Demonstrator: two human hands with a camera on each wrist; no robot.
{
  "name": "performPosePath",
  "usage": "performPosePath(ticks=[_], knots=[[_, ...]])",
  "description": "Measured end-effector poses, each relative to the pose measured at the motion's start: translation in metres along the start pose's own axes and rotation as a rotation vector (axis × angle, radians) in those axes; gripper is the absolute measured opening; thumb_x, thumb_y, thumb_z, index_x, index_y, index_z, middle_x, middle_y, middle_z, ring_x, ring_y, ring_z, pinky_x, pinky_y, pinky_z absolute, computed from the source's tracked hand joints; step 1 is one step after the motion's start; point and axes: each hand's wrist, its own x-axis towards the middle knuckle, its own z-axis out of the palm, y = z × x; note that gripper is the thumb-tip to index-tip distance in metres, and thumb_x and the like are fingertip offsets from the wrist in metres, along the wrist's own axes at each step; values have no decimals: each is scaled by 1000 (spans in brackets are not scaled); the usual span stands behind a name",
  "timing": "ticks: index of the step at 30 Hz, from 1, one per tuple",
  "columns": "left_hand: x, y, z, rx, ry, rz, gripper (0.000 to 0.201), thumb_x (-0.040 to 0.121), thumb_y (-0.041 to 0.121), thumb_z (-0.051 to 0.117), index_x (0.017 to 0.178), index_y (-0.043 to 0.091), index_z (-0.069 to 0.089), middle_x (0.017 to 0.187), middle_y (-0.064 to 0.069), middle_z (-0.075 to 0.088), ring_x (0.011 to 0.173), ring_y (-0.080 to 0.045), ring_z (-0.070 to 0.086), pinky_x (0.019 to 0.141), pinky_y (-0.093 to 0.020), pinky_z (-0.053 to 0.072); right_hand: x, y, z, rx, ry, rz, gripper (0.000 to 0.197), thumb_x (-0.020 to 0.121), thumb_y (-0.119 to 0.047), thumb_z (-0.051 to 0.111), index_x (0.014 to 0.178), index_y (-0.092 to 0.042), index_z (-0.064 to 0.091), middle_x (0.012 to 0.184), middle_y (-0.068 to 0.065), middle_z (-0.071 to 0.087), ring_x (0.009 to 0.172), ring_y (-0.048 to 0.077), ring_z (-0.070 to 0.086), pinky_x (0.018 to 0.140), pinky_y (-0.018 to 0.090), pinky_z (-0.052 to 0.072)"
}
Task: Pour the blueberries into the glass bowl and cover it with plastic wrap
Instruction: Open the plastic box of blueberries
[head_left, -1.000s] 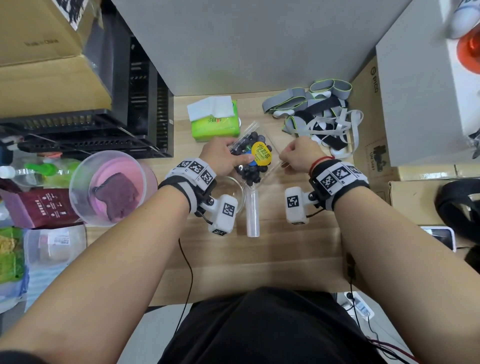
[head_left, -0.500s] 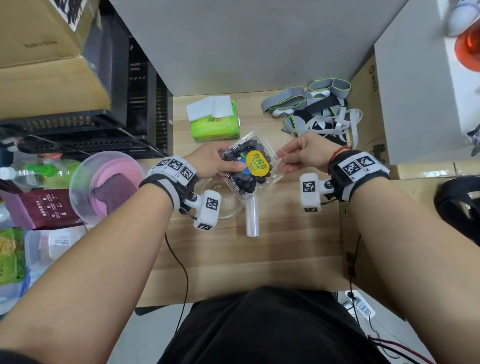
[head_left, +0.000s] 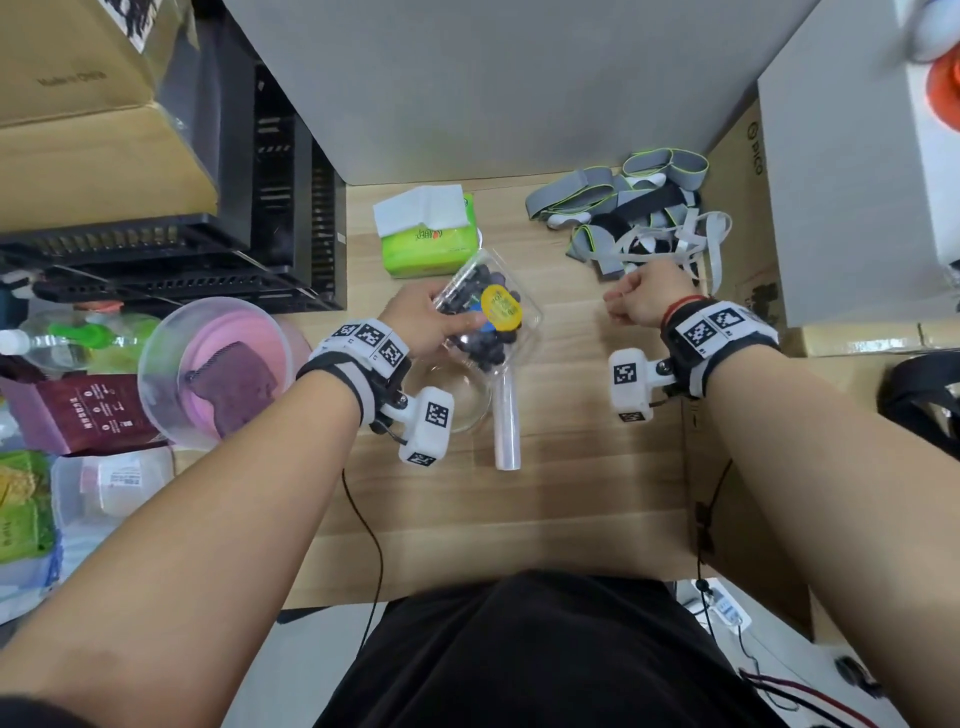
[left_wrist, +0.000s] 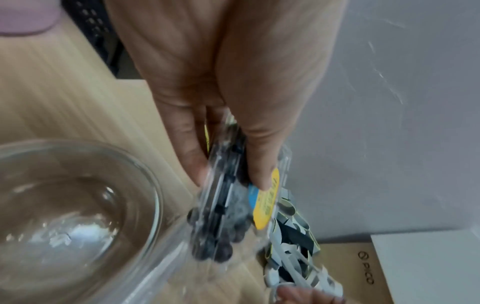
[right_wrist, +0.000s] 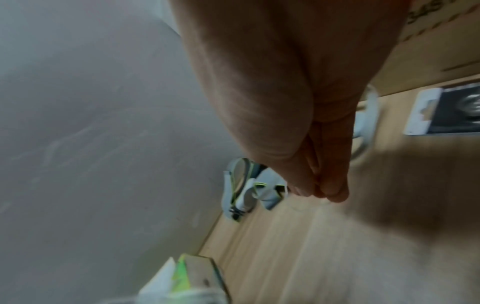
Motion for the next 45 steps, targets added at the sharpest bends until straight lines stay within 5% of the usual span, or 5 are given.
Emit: performPosePath(ticks=[6,13,19,30,45], knots=[[1,2,6,-187,98,-57,56,67,39,86,113,10,71,107,-11,77,99,-30,74,84,-52,61,-11,19,13,-304,-113,51,59,89,-24,67,143,-10,50,144,10,53,129,30,52,107,36,41],[-2,15,21,-427,10,-133,40,96,17,67,132,4,57,116,-8,69,81,-8,70,55,-20,57,-38,-43,23,194,-220,-227,80,84,-51,70,149,-23,35,140,4,48,114,24,60,93,45,56],[-15,31,16,-497,6,-131,34,97,23,63,128,9,60,97,-4,73,75,-13,70,55,-24,56,-54,-74,38,-336,-235,-504,131,56,-60,87,156,-22,13,156,11,22,145,30,25,118,43,26],[-50,10,0,-753,-238,54,90,73,20,79,148,42,35,128,-8,68,101,-31,72,85,-54,60,-96,-103,35,-253,-325,-424,83,77,-49,77,146,-26,38,114,-6,56,108,16,53,88,22,33],[-62,-7,-10,-847,-266,107,98,66,24,84,151,29,36,138,-22,60,112,-35,69,80,-45,61,-128,-117,27,-313,-492,-414,70,84,-39,74,145,-24,43,132,11,62,115,25,61,107,37,43]])
